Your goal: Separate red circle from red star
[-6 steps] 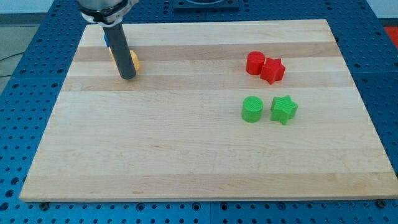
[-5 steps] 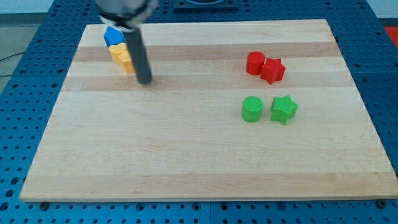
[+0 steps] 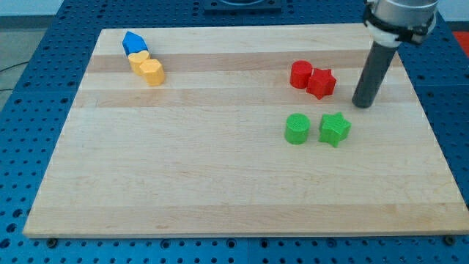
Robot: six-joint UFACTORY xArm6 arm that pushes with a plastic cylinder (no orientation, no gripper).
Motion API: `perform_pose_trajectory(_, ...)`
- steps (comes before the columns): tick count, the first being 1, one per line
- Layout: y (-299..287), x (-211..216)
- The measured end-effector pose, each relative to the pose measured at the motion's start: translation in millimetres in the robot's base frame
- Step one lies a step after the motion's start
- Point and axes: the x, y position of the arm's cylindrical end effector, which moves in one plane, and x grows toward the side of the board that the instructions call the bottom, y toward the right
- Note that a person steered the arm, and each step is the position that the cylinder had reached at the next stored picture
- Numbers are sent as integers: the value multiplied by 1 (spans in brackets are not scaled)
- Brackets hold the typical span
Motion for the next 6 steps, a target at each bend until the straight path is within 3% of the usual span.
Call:
perform_pose_trajectory(3, -126, -80)
perform_pose_trajectory(4, -122, -49)
perform_pose_trajectory(6, -198, -27)
